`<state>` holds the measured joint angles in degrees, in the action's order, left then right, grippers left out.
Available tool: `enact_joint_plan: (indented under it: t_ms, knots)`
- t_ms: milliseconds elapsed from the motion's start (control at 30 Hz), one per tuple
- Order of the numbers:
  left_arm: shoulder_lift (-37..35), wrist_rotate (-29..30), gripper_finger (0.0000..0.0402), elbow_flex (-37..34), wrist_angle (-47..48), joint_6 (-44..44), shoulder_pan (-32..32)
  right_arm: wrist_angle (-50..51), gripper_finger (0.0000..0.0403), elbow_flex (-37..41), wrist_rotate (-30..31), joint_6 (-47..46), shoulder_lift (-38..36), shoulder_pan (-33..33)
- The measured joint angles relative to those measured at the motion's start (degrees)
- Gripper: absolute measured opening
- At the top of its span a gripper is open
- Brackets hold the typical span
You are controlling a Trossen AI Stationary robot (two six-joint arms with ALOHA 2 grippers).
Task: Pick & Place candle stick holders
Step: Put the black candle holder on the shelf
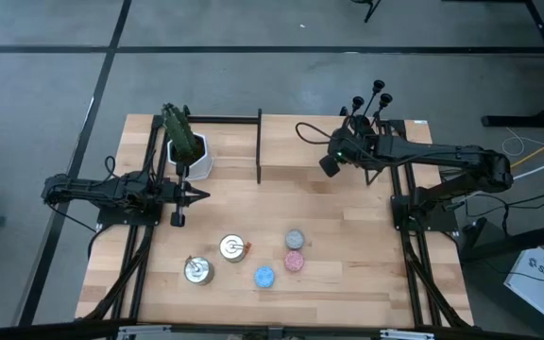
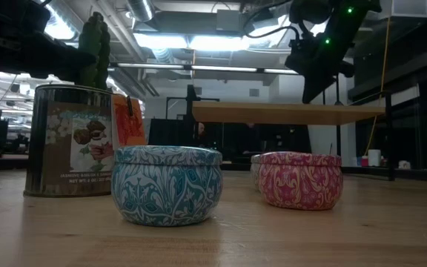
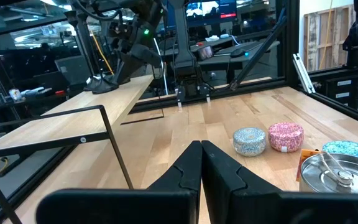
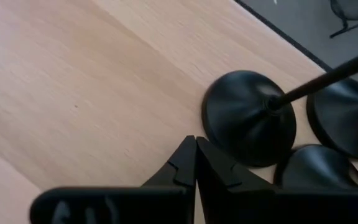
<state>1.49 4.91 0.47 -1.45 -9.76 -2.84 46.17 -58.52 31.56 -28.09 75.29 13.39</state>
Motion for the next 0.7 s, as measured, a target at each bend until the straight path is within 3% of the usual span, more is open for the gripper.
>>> enact_joint_plan:
  t_ms: [700]
  knots:
    - [0.0,0.0,0.0004,0.0,0.0,0.0,0.0,1.3,0.0011,0.0,-2.1,-2.5,0.0,0.6]
